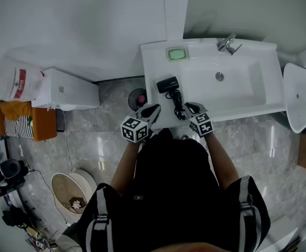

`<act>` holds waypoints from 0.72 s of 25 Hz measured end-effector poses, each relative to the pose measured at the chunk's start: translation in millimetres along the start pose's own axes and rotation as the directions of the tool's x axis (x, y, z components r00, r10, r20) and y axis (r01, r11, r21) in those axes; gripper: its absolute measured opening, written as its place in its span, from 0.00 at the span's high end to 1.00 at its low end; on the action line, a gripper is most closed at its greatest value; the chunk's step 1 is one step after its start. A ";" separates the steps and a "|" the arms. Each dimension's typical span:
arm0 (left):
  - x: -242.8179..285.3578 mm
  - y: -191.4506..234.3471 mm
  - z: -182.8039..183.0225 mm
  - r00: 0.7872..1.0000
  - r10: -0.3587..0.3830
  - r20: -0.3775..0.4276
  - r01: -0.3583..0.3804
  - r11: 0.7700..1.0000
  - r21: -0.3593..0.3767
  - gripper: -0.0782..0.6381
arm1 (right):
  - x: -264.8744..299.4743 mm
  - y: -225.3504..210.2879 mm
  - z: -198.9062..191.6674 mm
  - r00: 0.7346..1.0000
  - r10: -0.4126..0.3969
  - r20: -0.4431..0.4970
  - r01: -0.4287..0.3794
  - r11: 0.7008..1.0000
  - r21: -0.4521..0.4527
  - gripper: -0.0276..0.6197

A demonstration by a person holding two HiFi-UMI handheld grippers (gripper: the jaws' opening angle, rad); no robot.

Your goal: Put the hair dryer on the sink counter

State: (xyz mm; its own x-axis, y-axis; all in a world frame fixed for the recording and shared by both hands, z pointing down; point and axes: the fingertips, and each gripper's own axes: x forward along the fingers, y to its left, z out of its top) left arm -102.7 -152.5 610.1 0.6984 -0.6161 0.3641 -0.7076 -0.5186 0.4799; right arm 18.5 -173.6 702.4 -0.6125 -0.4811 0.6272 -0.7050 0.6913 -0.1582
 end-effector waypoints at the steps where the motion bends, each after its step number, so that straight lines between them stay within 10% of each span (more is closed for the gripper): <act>1: -0.8 -4.3 -3.2 1.000 0.002 -0.002 -0.002 1.000 -0.003 0.86 | -7.0 1.7 -0.4 1.000 -0.004 0.005 0.004 1.000 -0.005 0.85; 18: -10.2 -61.6 -41.6 0.998 0.067 -0.008 -0.067 0.997 0.028 0.86 | -84.8 8.3 -8.2 0.993 0.015 0.113 -0.013 1.000 -0.016 0.87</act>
State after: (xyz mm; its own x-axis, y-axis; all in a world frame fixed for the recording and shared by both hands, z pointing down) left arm -61.9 -89.7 610.1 0.6505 -0.6445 0.4018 -0.7553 -0.4931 0.4317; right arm 67.5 -122.7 654.2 -0.6597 -0.5284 0.5344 -0.6907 0.7065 -0.1541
